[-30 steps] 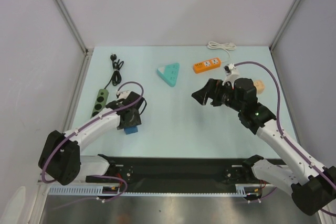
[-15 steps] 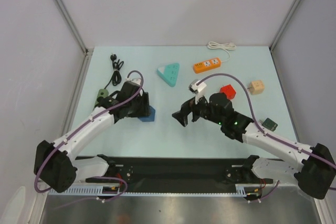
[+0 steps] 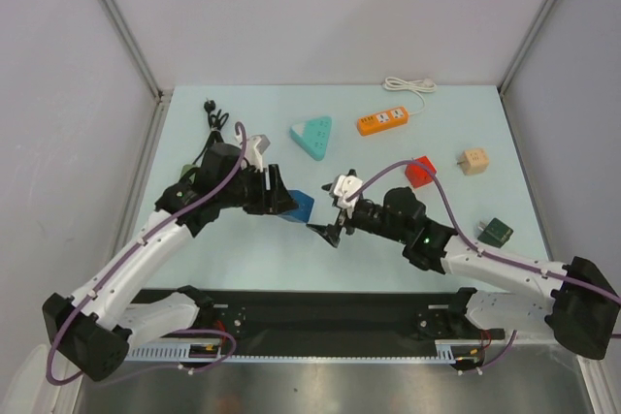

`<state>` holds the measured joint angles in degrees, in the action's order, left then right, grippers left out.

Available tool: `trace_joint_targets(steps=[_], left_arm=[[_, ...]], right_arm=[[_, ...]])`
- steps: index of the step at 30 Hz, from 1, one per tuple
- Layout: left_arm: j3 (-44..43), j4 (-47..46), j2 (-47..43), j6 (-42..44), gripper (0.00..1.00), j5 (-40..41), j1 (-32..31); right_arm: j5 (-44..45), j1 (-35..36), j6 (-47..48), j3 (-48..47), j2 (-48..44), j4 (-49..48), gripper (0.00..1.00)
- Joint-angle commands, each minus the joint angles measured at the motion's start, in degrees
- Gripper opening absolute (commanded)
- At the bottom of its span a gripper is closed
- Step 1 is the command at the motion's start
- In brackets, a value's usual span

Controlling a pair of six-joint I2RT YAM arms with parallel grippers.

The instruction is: Insert the plug

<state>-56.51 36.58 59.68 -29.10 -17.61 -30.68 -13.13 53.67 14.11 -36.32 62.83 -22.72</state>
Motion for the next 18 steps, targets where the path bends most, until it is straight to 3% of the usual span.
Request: trace_joint_targets(steps=[1, 18], left_arm=[[-1.9, -1.9, -2.2, -1.5, 0.01, -4.9, 0.1], [0.9, -1.8, -3.6, -1.1, 0.00, -7.8, -0.2]], right_arm=[[1.5, 3.1, 6.2, -1.5, 1.3, -2.9, 1.00], [8.7, 7.8, 14.4, -8.7, 9.2, 3.2, 1.00]])
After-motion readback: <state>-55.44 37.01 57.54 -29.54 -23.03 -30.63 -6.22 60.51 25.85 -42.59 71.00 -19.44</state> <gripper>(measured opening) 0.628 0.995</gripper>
